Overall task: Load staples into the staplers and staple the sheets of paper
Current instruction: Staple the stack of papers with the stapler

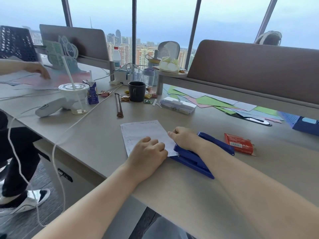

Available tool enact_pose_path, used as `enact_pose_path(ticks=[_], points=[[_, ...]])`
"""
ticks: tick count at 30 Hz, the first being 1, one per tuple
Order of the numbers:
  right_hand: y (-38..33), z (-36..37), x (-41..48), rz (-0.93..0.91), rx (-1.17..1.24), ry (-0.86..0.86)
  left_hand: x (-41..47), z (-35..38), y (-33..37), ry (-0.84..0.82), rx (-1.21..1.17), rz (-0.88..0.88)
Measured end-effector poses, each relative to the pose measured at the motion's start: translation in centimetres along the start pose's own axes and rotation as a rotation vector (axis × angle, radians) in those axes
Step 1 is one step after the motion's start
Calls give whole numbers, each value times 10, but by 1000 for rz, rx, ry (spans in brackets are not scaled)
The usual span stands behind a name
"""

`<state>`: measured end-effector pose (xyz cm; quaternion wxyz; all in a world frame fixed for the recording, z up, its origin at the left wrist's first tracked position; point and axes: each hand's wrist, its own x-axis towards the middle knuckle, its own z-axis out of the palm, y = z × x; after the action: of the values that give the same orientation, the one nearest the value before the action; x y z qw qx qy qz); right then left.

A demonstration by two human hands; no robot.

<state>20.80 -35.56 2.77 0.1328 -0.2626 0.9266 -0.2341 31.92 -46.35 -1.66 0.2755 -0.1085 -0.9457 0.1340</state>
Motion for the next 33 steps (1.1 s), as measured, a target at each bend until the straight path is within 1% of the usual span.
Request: enact_pose_path(ticks=[4,6,8,10,11,12,15,17,21,24,29,33], points=[[2,4,1,-33,-1,38,0,4,-1,71,0,-16],[2,4,1,-42,10,40,-5,4,-4,58,-70,-73],[3,5,3,-37,22,12,-9,3,-10,43,-208,-215],[2,6,4,-30,3,-3,-8,-2,-18,-1,-398,-431],[2,6,5,-27,-12,-1,-8,-2,-23,-71,-458,-517],[2,8,7,-22,-28,3,-8,0,-29,-149,-463,-562],[0,10,10,4,-79,-30,-9,4,-41,-388,-411,-597],[-2,9,13,18,-121,-76,-9,7,-45,-465,-408,-612],[-2,8,18,8,-212,-143,-8,10,-48,-498,-396,-613],[-1,12,21,-21,-251,-119,-6,8,-57,-530,-422,-623],[1,10,20,-42,-209,-149,-1,9,-80,-580,-395,-692],[1,10,19,-46,-210,-160,-2,13,-84,-602,-421,-719]])
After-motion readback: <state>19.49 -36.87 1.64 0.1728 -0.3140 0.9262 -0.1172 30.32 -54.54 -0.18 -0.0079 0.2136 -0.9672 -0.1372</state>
